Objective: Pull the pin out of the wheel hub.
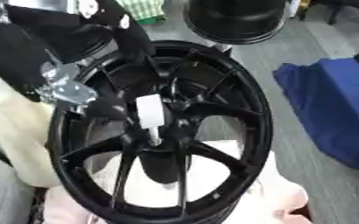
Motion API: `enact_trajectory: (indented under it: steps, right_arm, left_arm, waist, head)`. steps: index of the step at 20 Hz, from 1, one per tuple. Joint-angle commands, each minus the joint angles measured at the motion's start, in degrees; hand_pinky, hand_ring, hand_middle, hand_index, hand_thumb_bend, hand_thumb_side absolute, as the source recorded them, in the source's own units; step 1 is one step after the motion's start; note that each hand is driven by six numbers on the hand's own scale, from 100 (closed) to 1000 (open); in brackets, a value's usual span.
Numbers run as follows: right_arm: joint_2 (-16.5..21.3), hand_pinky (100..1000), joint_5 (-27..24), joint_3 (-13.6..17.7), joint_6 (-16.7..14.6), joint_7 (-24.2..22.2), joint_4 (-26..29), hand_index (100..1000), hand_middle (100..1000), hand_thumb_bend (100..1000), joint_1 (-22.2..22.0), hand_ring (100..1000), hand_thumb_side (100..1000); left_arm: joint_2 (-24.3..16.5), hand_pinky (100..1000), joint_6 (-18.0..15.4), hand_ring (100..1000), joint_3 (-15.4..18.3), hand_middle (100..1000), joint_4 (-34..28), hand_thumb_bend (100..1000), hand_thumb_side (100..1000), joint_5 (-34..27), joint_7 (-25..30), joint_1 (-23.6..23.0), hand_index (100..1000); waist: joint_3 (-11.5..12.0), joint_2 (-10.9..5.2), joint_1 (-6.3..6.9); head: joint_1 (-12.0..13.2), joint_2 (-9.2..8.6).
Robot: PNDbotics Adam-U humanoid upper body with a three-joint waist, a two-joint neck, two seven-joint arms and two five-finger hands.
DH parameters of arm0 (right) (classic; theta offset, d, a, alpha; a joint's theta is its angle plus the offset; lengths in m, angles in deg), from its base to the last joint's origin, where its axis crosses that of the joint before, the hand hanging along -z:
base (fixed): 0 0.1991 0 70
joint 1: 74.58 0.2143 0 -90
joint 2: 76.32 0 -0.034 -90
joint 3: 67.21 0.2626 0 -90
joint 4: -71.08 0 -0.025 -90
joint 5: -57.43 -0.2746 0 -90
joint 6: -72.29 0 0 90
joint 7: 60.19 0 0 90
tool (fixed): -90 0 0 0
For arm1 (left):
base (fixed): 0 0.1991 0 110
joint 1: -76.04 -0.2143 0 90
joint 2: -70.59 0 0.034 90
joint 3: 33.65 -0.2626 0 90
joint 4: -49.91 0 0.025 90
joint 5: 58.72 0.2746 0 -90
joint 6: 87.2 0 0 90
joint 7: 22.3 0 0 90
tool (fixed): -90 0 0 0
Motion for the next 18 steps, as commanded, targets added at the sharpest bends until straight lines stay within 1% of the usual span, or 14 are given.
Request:
enact_trajectory:
  steps: [1, 4, 5, 6, 8, 12, 14, 18]
  right_arm:
    - [1.56, 817, -0.9, 0.87, 0.4, 0.34, 1.04, 574, 595, 273, 0.4, 675, 459]
    - [1.59, 817, -1.33, 0.95, 0.63, 0.56, 1.04, 574, 595, 273, 0.49, 675, 459]
    - [1.62, 817, -1.43, 1.01, 0.64, 0.62, 1.04, 574, 595, 260, 0.47, 675, 473]
    - [1.63, 817, -1.53, 1.1, 0.66, 0.73, 1.04, 574, 595, 274, 0.4, 675, 458]
    - [1.57, 816, -1.75, 1.19, 0.77, 0.94, 1.04, 574, 594, 275, 0.33, 674, 458]
    - [1.48, 816, -1.99, 1.15, 0.91, 0.99, 1.04, 573, 594, 275, 0.36, 674, 458]
    - [1.44, 816, -2.06, 1.14, 0.9, 0.98, 1.04, 573, 594, 276, 0.44, 674, 458]
    - [1.19, 816, -2.16, 1.07, 1.07, 1.02, 1.04, 572, 593, 277, 0.64, 673, 459]
  left_arm:
    - [0.67, 963, 1.49, 825, 0.07, 751, 0.98, 743, 691, 2.0, 2.51, 0.91, 874]
    - [2.06, 963, 2.23, 830, 0.15, 748, 2.94, 773, 696, 4.67, 2.67, 0.68, 870]
    - [2.48, 962, 2.38, 832, 0.02, 748, 3.67, 775, 697, 5.65, 2.68, 0.55, 869]
    - [2.86, 961, 2.44, 834, -0.28, 751, 4.4, 786, 694, 6.56, 2.69, 0.43, 870]
    - [3.6, 969, 2.17, 847, -0.83, 764, 5.77, 774, 674, 8.55, 2.69, 0.3, 875]
    - [4.83, 980, 1.82, 861, -0.83, 786, 8.42, 746, 641, 11.64, 2.65, -0.06, 892]
    - [5.37, 984, 1.84, 864, -0.65, 791, 9.69, 726, 631, 12.52, 2.21, -0.28, 899]
    - [6.38, 986, 1.79, 870, -0.91, 798, 11.93, 726, 602, 13.57, 1.98, -0.94, 900]
  waist:
    - [-0.03, -1.22, -0.17]
    - [0.02, -1.6, -0.05]
    - [0.04, -1.72, 0.01]
    - [0.06, -1.86, 0.11]
    - [0.06, -2.08, 0.24]
    - [-0.13, -2.23, 0.29]
    - [-0.24, -2.16, 0.28]
    - [-0.44, -1.86, 0.35]
  head:
    - [0.07, 0.39]
    - [-0.04, 0.42]
    - [-0.14, 0.42]
    - [-0.29, 0.43]
    - [-0.45, 0.43]
    - [-0.52, 0.43]
    - [-0.58, 0.43]
    - [-0.57, 0.43]
